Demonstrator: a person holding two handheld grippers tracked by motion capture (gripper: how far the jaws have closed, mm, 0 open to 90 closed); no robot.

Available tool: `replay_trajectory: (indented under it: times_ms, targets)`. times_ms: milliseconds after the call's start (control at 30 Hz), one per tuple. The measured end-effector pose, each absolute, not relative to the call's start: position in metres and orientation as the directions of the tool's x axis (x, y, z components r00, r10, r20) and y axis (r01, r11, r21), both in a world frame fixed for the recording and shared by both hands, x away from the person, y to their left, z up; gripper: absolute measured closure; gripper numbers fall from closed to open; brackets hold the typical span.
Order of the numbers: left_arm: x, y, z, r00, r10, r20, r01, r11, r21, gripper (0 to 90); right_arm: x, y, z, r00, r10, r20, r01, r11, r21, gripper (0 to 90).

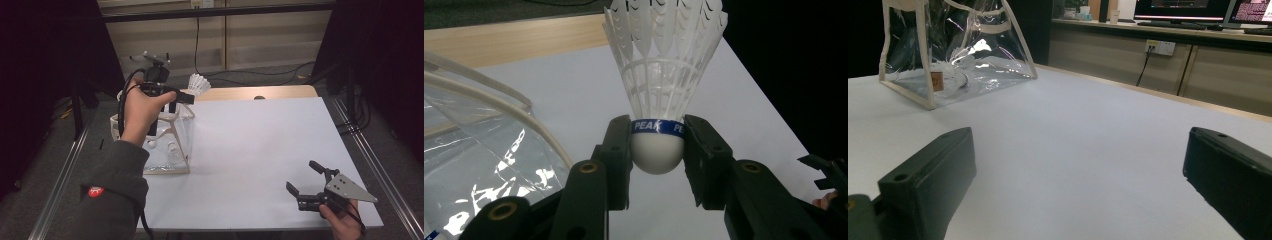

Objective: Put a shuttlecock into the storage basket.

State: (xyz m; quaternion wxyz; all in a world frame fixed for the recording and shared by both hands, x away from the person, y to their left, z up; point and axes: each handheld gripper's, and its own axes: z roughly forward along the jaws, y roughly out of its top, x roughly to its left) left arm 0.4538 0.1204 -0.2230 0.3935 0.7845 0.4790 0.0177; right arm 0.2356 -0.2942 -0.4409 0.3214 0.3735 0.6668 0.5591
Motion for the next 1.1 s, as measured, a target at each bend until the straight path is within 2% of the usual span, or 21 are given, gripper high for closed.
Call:
replay_trajectory:
  times_ms: [1100]
  targets:
    - [0.453,0.143,-0.214,0.513,0.785,-0.347,0.734,-0.192,0.651,65.2,0.236,-0.294,-0.441,-0.514,0.858,-0.015,0.135,0.098,0.986,0.5]
